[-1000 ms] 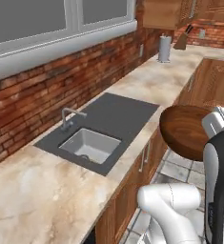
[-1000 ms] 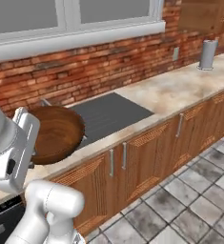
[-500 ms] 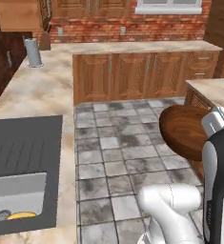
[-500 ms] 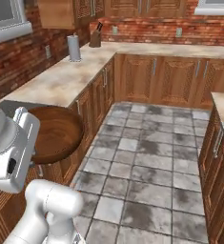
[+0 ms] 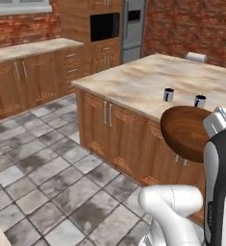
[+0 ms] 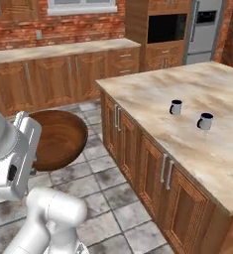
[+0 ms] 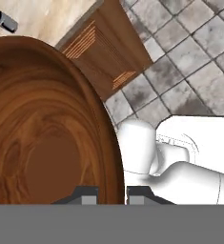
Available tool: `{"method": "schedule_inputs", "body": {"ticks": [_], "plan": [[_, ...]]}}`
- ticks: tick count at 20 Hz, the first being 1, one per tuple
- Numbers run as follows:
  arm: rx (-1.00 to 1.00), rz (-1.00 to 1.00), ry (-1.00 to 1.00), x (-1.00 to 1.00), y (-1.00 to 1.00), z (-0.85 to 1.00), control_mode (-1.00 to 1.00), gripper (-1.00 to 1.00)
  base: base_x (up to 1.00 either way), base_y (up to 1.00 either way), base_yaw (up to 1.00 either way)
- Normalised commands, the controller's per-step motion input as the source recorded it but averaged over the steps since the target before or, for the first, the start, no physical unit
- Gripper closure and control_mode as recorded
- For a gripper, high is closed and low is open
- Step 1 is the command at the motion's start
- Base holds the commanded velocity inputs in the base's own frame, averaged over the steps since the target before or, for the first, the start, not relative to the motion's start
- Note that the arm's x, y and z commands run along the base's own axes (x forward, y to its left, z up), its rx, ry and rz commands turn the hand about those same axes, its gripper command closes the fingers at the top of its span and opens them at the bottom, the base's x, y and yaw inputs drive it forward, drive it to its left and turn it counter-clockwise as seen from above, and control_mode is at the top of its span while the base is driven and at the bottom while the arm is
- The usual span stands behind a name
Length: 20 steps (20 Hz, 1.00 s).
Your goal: Clear the mugs and bowl far away from the sink.
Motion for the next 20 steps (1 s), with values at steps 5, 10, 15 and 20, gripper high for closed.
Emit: {"method": "schedule_inputs", "body": {"ticks": [5,10,15,20], "plan": [[0.0,0.0,0.0,0.0,0.0,0.0,1.0,1.0,0.0,0.0,-0.99],[0.0,0.0,0.0,0.0,0.0,0.0,1.0,1.0,0.64,-0.01,-0.65],[0.0,0.0,0.0,0.0,0.0,0.0,1.0,1.0,1.0,-0.01,-0.29],[0.0,0.0,0.0,0.0,0.0,0.0,1.0,1.0,1.0,-0.04,-0.19]]}}
